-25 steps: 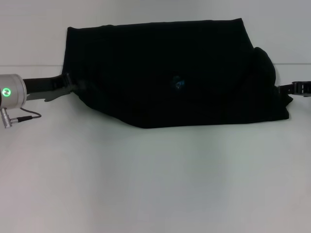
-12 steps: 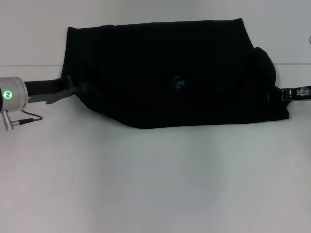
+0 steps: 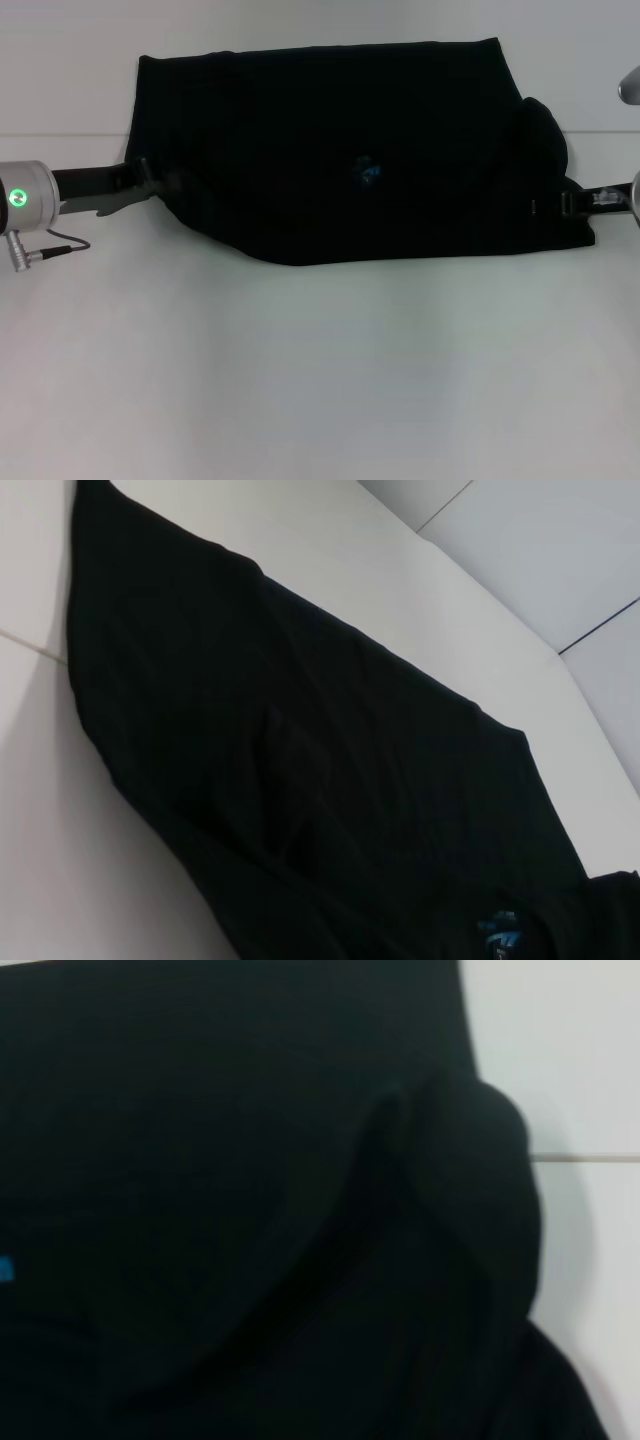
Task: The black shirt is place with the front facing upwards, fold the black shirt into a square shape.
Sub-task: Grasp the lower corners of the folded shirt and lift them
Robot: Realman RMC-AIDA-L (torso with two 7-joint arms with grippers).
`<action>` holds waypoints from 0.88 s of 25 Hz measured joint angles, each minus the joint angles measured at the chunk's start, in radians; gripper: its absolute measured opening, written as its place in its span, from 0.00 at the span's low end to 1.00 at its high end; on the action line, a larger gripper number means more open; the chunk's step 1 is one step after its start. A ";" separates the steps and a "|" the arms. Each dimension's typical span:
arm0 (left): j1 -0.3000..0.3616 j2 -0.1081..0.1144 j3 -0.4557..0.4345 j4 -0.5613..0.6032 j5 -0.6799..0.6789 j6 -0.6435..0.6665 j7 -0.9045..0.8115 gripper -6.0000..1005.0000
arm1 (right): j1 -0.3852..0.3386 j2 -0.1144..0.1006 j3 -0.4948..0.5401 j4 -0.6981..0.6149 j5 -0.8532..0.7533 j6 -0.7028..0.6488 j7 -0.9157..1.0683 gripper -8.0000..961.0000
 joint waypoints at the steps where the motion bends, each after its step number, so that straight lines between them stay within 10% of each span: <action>1: 0.001 0.000 0.000 0.000 0.000 0.000 0.000 0.00 | 0.001 0.000 -0.001 0.002 0.011 -0.003 -0.007 0.91; 22: 0.007 -0.010 -0.003 0.014 0.000 0.012 0.000 0.00 | -0.038 -0.056 0.000 -0.012 0.209 -0.203 -0.073 0.87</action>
